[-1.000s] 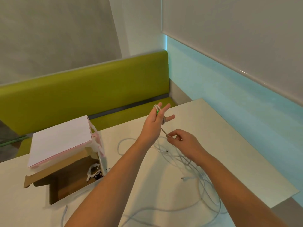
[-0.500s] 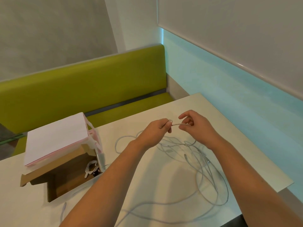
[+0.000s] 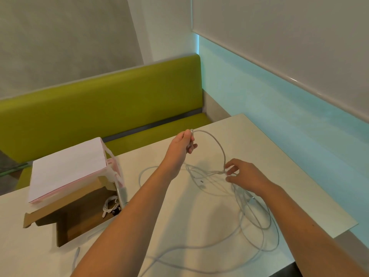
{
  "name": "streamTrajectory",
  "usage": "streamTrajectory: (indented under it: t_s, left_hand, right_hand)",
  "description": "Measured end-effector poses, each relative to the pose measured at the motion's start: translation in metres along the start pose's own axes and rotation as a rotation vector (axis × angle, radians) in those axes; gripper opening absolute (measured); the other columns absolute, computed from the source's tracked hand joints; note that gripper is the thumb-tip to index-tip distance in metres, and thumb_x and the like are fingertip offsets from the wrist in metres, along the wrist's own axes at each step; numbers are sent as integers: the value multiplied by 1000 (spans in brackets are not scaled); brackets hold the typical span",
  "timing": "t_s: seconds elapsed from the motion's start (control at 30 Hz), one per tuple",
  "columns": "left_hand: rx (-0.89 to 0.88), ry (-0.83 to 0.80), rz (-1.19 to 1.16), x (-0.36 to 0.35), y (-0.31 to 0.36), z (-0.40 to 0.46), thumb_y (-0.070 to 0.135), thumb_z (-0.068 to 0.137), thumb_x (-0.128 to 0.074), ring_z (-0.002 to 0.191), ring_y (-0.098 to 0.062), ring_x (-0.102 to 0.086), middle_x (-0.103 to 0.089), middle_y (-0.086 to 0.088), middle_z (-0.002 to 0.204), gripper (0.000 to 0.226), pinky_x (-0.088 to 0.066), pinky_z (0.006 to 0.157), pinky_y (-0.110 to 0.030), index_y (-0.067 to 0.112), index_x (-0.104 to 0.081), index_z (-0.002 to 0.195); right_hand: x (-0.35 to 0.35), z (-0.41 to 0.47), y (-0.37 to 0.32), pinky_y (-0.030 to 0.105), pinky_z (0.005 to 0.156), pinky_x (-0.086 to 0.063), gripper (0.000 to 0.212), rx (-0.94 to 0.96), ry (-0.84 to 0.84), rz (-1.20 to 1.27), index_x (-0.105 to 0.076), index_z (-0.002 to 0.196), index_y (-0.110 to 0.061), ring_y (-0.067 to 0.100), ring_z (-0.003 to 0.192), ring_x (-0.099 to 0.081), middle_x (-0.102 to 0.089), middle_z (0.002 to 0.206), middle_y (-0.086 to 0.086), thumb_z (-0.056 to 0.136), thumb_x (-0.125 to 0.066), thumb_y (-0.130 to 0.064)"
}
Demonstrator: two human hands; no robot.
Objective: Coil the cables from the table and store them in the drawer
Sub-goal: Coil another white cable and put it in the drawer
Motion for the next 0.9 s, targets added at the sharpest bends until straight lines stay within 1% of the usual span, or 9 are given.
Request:
streamTrajectory:
  t_s: [0.07,0.1,0.2,0.3,0.43,0.53,0.67,0.8,0.9]
  left_hand:
    - [-4,-33,-39,-7,1,-2,23,108,-31,53,-13,-34,-36,7,55,37,-49,101,-37,13,-46,75]
    - [-10,-45,-65,-11,4,-4,23,108,-31,52,-13,-33,-35,6,56,37,-49,100,-36,12,-45,75]
    - [-22,-28,-137,-11,11,-4,23,108,-32,50,-11,-33,-34,5,57,36,-51,97,-33,12,-47,77]
    - [-27,33,-68,2,10,0,23,107,-33,51,-12,-36,-37,6,55,35,-50,99,-36,12,-48,78]
    - [19,104,180,17,-8,1,28,105,-32,57,-9,-48,-44,10,53,33,-47,103,-47,14,-51,82]
    - [61,117,215,17,-22,-3,29,106,-31,63,-14,-47,-47,4,62,34,-47,101,-49,14,-52,85]
    - [106,117,93,14,-26,-5,27,107,-30,55,-13,-43,-44,0,63,35,-50,97,-42,12,-50,83]
    - [116,42,-160,10,-23,-6,28,108,-30,47,-11,-29,-34,3,56,37,-49,75,-28,14,-50,80]
    - [153,-28,-454,8,-24,-7,33,107,-33,44,-7,-24,-27,6,54,37,-41,65,-24,12,-57,88]
  right_hand:
    - [-11,3,-4,24,75,-43,48,4,-41,-7,-52,119,-43,12,90,-59,-60,102,-6,79,-78,-34]
    - [-15,5,-4,26,78,-42,46,12,-24,-15,-54,122,-42,12,93,-58,-56,101,-4,81,-76,-36]
    - [-19,9,1,28,79,-42,21,-30,93,-14,-71,110,-26,17,97,-59,-53,96,-2,92,-63,-35]
    - [-7,11,-2,32,82,-44,29,-32,202,-61,-72,109,-11,25,100,-60,-62,104,8,98,-54,-31]
    - [31,9,-24,39,83,-52,21,41,351,200,-69,99,-12,25,89,-66,-70,98,5,100,-49,-20]
    - [55,5,-44,41,75,-51,28,88,427,221,-62,91,-19,22,77,-64,-66,82,-1,103,-40,-32]
    - [76,-4,-64,43,69,-51,32,131,494,235,-61,100,-23,24,70,-62,-58,71,-6,104,-32,-37]
    - [89,-6,-67,38,75,-49,35,125,494,135,-61,117,-29,17,84,-57,-63,95,-10,105,-30,-40]
    - [86,2,-54,35,70,-48,31,87,400,-20,-55,126,-32,18,85,-60,-64,94,-8,104,-34,-39]
Point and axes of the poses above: each hand's wrist, its own z-axis towards the middle knuckle, its own x-axis out of the back of the hand, y = z × x, the point moved 9 cm from there along z, towards the middle knuckle
